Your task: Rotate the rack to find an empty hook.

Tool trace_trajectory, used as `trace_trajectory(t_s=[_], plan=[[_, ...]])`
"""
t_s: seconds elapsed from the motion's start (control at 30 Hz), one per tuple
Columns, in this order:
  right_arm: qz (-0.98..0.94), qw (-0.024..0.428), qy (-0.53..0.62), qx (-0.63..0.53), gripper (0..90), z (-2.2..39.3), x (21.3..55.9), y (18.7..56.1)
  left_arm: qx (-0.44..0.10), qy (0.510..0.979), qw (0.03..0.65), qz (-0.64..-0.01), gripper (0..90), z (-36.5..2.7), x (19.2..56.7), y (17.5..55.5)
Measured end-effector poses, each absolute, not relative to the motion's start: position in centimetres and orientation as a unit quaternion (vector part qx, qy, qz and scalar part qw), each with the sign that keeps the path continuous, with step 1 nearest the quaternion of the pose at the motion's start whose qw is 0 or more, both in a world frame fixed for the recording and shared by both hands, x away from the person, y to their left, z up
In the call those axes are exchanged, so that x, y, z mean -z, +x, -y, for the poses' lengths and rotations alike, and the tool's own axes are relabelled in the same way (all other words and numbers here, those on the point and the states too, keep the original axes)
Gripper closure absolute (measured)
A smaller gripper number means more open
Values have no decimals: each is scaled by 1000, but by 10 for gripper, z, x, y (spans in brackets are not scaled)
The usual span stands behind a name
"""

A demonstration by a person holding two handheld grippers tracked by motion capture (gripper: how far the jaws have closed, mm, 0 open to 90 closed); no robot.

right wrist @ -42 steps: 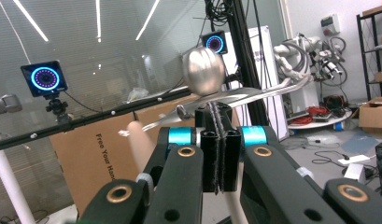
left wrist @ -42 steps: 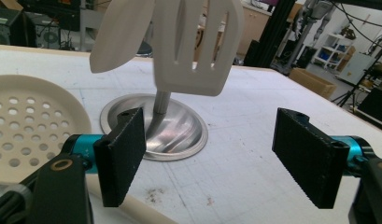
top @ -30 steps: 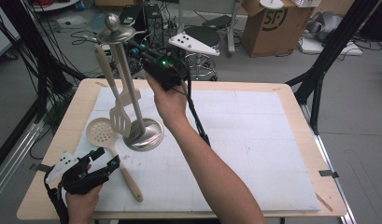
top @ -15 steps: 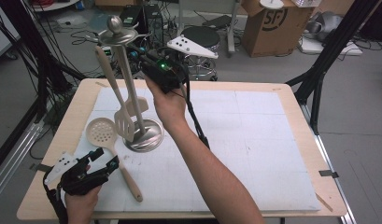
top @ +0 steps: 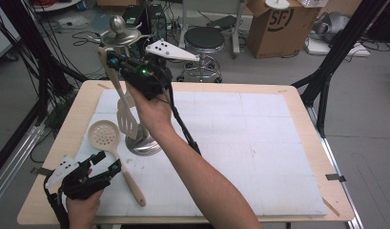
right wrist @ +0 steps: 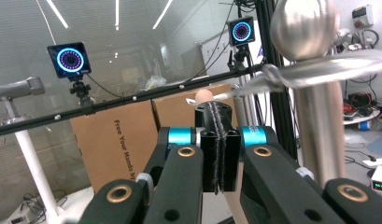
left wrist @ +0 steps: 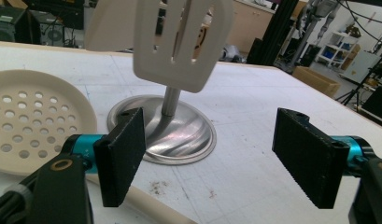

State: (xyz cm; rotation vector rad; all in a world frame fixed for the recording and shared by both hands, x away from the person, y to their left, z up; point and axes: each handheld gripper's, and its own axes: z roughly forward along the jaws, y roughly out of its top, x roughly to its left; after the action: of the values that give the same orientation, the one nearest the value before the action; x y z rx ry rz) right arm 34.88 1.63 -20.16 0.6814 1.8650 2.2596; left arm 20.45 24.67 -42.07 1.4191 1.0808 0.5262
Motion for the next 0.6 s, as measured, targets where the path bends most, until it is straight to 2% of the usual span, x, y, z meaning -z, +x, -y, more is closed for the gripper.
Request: trace_trajectory(t_s=[0.6], plan=[[-610, 78, 243, -750, 900, -40, 207, 357, -227, 608, 600, -467, 264, -249, 421, 204]])
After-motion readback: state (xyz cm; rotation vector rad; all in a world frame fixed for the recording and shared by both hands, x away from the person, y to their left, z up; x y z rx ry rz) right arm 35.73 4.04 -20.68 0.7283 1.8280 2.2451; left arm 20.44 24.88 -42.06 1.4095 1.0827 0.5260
